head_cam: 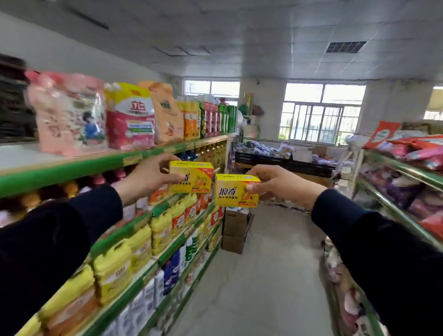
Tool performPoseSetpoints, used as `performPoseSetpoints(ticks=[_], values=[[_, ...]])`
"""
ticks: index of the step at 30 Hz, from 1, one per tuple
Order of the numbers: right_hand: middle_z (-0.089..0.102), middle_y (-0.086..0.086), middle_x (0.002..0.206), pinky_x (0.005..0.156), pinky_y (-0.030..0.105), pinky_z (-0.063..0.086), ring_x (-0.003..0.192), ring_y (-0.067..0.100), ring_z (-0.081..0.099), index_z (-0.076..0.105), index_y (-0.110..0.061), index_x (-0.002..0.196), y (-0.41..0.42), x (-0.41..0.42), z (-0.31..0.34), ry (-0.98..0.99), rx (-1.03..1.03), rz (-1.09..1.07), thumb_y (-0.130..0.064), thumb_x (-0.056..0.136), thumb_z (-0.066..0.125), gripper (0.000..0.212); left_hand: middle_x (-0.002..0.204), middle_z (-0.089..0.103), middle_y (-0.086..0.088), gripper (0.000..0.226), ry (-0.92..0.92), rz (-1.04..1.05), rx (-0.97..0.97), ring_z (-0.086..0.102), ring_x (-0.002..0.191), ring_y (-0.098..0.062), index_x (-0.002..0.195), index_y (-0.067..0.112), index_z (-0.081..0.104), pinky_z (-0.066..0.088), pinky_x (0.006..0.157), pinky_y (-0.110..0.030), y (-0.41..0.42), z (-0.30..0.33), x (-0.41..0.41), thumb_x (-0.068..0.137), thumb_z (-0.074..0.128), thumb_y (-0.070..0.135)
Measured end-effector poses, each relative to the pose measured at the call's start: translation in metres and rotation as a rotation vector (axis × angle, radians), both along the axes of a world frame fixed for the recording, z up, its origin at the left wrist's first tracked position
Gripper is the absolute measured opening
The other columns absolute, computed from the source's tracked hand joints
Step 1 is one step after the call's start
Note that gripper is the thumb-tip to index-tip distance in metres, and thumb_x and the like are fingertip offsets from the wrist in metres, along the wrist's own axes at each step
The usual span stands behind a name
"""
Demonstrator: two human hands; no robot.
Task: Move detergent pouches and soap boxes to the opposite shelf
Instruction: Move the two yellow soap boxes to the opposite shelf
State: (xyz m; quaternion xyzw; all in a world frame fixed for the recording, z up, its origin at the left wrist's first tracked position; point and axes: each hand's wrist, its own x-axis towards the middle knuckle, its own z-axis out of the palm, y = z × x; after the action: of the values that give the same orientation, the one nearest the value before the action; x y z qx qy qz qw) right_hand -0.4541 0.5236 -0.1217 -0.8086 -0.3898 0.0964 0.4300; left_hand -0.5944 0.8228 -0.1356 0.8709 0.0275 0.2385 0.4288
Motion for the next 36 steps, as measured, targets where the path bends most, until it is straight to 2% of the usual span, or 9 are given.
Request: performPoseSetpoints(ticks=[4,7,14,17,20,23,25,31,36], values=[[0.073,0.015,0.115,0.09,0.044,0.058,0.106,0.035,0.071,0.067,-0.013,0.111,0.084,-0.037,0.004,-0.002,0.043,0.148,-0.031,0.088,0.076,0.03,0.114,0.074,-0.002,0.045,-0.032,0.138,-0.007,0.07,0.106,-0.025,0.125,0.024,0.065,0.056,0.093,-0.041,0.064,0.006,-0.088,0.084,0.083,0.027],[0.076,0.004,0.114,0.093,0.046,0.057,0.103,0.032,0.072,0.069,-0.023,0.116,0.15,-0.072,0.008,0.005,0.089,0.273,-0.037,0.088,0.077,0.032,0.097,0.078,0.004,0.033,-0.07,0.273,0.025,0.074,0.089,-0.013,0.111,0.031,0.069,0.057,0.078,-0.034,0.107,0.012,-0.159,0.082,0.084,0.023],[0.079,-0.003,0.108,0.076,0.022,0.06,0.099,0.016,0.075,0.075,-0.038,0.101,0.274,-0.153,0.022,0.021,0.193,0.514,-0.026,0.091,0.073,0.016,0.099,0.077,-0.001,0.034,-0.085,0.58,0.105,0.073,0.095,-0.023,0.111,0.022,0.068,0.058,0.088,-0.044,0.167,0.033,-0.301,0.081,0.084,0.027],[0.079,-0.002,0.104,0.077,0.026,0.06,0.094,0.015,0.075,0.071,-0.027,0.11,0.323,-0.185,0.027,0.028,0.202,0.591,-0.025,0.092,0.071,0.018,0.101,0.076,-0.007,0.034,-0.091,0.704,0.113,0.071,0.098,-0.029,0.112,0.016,0.067,0.058,0.088,-0.045,0.188,0.042,-0.352,0.083,0.083,0.023],[0.079,-0.003,0.105,0.077,0.025,0.059,0.096,0.017,0.076,0.068,-0.017,0.116,0.369,-0.216,0.034,0.032,0.211,0.661,-0.022,0.093,0.07,0.024,0.105,0.074,-0.001,0.037,-0.085,0.809,0.117,0.07,0.099,-0.024,0.117,0.018,0.065,0.054,0.076,-0.029,0.208,0.049,-0.397,0.085,0.081,0.026],[0.078,-0.003,0.108,0.071,0.017,0.057,0.096,0.014,0.075,0.067,-0.017,0.119,0.405,-0.237,0.039,0.027,0.215,0.72,-0.019,0.094,0.07,0.026,0.12,0.06,0.011,0.042,-0.072,0.909,0.151,0.054,0.114,-0.009,0.122,0.026,0.061,0.046,0.086,-0.031,0.223,0.048,-0.427,0.085,0.08,0.033],[0.078,0.001,0.108,0.071,0.018,0.058,0.093,0.014,0.076,0.066,-0.014,0.119,0.428,-0.246,0.042,0.024,0.218,0.764,-0.018,0.094,0.07,0.025,0.115,0.063,0.015,0.039,-0.078,0.964,0.159,0.057,0.106,-0.003,0.12,0.028,0.061,0.046,0.084,-0.027,0.229,0.046,-0.441,0.086,0.08,0.034],[0.079,0.002,0.101,0.074,0.023,0.061,0.091,0.013,0.076,0.066,-0.012,0.117,0.491,-0.265,0.049,0.024,0.246,0.865,-0.015,0.096,0.068,0.022,0.096,0.073,-0.006,0.027,0.008,1.131,0.264,0.07,0.086,-0.03,0.108,0.027,0.057,0.057,0.081,-0.051,0.244,0.032,-0.466,0.089,0.076,0.027],[0.08,-0.001,0.098,0.078,0.029,0.061,0.091,0.014,0.076,0.065,-0.015,0.11,0.535,-0.284,0.049,0.061,0.309,0.905,-0.016,0.095,0.068,0.015,0.093,0.072,-0.001,0.031,0.082,1.228,0.318,0.07,0.074,-0.027,0.117,0.028,0.052,0.056,0.063,-0.04,0.25,0.017,-0.476,0.093,0.071,0.031]])
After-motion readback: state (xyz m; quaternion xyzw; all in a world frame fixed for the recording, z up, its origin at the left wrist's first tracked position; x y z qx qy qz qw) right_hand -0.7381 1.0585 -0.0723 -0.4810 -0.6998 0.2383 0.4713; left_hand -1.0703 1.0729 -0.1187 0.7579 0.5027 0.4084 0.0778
